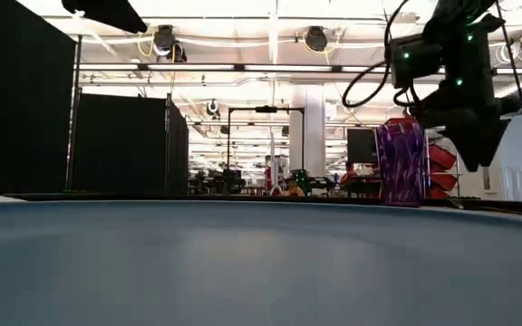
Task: Set table place
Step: Put the fork on top of the white napkin
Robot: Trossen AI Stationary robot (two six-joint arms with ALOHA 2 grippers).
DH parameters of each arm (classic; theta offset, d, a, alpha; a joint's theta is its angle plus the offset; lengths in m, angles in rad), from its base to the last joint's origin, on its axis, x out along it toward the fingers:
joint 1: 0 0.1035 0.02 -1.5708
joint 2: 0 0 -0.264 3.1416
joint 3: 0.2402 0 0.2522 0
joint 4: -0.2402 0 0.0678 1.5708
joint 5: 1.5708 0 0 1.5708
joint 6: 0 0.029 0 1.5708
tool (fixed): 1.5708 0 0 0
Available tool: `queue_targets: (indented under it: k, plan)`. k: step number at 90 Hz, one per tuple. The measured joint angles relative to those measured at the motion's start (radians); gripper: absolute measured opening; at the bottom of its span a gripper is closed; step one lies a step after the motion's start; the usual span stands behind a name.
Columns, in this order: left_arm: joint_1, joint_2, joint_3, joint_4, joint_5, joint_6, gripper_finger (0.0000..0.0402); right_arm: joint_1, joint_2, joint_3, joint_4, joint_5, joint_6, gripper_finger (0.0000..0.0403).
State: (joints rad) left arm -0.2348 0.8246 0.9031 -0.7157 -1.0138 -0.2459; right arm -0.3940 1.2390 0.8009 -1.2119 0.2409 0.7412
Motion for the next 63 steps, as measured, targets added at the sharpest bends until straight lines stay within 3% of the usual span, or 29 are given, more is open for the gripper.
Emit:
queue_targets:
  k: [22, 41, 54, 63]
  plan:
    - [0.000, 0.000, 0.000, -0.009, 0.033, 0.008, 0.0151, -0.180, -0.160, 0.007, 0.058, 0.010, -0.071, 0.0187]
    - [0.000, 0.000, 0.000, -0.009, 0.032, 0.026, 0.0151, -0.366, -0.230, 0.007, 0.050, -0.085, -0.161, 0.0187]
    - [0.000, 0.007, 0.000, -0.009, -0.091, 0.024, 0.0151, -0.405, -0.207, 0.007, 0.105, -0.085, -0.251, 0.0187]
    - [0.000, 0.007, 0.000, -0.006, -0.105, 0.019, 0.0151, -0.396, -0.193, 0.007, 0.167, -0.082, -0.251, 0.0187]
